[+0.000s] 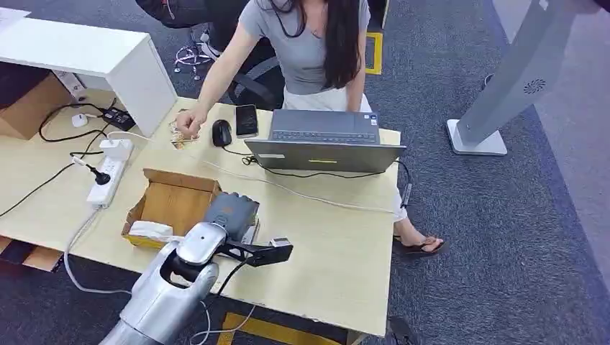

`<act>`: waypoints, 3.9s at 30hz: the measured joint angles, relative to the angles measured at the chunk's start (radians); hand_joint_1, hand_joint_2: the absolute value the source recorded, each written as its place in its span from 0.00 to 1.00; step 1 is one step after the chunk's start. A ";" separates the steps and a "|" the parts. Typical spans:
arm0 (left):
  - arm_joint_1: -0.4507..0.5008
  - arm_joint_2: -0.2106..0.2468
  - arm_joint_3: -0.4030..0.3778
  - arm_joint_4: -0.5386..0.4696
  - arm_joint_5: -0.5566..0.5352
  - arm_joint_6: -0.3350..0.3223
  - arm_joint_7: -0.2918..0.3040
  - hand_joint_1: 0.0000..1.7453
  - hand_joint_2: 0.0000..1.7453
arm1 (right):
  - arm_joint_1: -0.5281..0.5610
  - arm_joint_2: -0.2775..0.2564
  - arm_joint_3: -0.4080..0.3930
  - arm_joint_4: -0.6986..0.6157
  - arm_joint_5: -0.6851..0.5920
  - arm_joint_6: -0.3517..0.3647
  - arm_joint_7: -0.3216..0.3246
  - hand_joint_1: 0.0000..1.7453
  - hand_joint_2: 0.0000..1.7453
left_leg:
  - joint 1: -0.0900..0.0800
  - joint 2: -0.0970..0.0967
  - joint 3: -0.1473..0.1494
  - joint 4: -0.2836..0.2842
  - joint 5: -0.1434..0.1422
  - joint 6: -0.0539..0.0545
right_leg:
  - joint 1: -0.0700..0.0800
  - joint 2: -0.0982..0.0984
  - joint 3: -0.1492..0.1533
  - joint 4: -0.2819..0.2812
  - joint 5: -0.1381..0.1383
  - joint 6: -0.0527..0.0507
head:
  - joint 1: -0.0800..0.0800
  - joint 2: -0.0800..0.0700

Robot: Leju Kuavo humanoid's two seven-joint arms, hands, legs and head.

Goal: Pass the card to the sensor for recognition and then transmit it.

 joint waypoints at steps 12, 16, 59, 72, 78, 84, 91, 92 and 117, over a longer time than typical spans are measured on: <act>-0.150 0.003 0.084 -0.202 0.000 0.167 -0.044 1.00 1.00 | 0.037 0.008 -0.012 -0.062 -0.017 -0.027 -0.016 0.00 1.00 | 0.000 0.000 -0.001 0.000 0.001 0.000 | 0.000 0.000 -0.001 0.001 0.000 0.000 | 0.001 0.000; -0.203 0.013 0.098 -0.220 0.000 0.165 -0.017 1.00 1.00 | 0.037 0.008 -0.013 -0.055 -0.016 -0.057 -0.019 0.00 1.00 | 0.000 0.000 -0.001 0.000 0.001 0.000 | 0.000 0.000 -0.001 0.001 0.000 0.000 | 0.001 0.000; -0.203 0.014 0.112 -0.186 0.024 0.189 -0.103 0.00 1.00 | 0.037 0.005 -0.012 -0.015 0.002 -0.097 -0.020 0.00 1.00 | 0.000 0.001 -0.001 0.000 0.001 0.000 | 0.000 0.001 -0.001 0.001 0.000 0.000 | 0.001 0.000; 0.009 0.030 0.112 -0.386 0.105 0.174 -0.164 0.00 1.00 | 0.051 0.005 -0.035 -0.039 -0.014 -0.077 -0.023 0.00 1.00 | 0.000 0.001 -0.002 0.000 0.001 0.000 | 0.000 0.000 -0.002 0.001 0.000 0.000 | 0.001 0.000; 0.015 0.035 0.112 -0.401 0.105 0.173 -0.164 0.00 1.00 | 0.052 0.005 -0.040 -0.040 -0.013 -0.077 -0.023 0.00 1.00 | 0.000 0.001 -0.002 0.000 0.001 0.000 | 0.000 0.000 -0.002 0.001 0.000 0.000 | 0.001 0.000; 0.074 0.058 0.112 -0.433 0.163 0.171 -0.189 0.00 1.00 | 0.056 0.005 -0.045 -0.046 -0.018 -0.069 -0.024 0.00 1.00 | 0.000 0.003 -0.002 -0.001 0.000 0.000 | 0.000 0.003 -0.002 0.001 0.000 0.000 | 0.001 0.000; 0.262 0.164 0.124 -0.480 0.234 0.178 -0.184 0.00 1.00 | 0.088 0.005 -0.068 -0.098 -0.014 -0.023 -0.031 0.00 1.00 | 0.000 0.003 -0.002 -0.002 0.000 -0.001 | 0.000 0.002 -0.003 0.001 -0.001 -0.001 | 0.001 0.000; 0.276 0.172 0.134 -0.480 0.236 0.166 -0.179 0.00 1.00 | 0.090 0.005 -0.071 -0.106 -0.010 -0.017 -0.032 0.00 1.00 | 0.000 0.003 -0.002 -0.002 0.000 -0.001 | 0.000 0.002 -0.003 0.001 -0.002 -0.001 | 0.001 0.000; 0.435 0.202 0.290 -0.479 0.236 0.134 -0.161 0.00 1.00 | 0.123 0.009 -0.117 -0.213 0.024 0.040 -0.043 0.00 1.00 | 0.000 0.003 -0.002 -0.002 0.000 -0.001 | 0.000 0.001 -0.003 0.001 -0.001 -0.001 | 0.001 0.000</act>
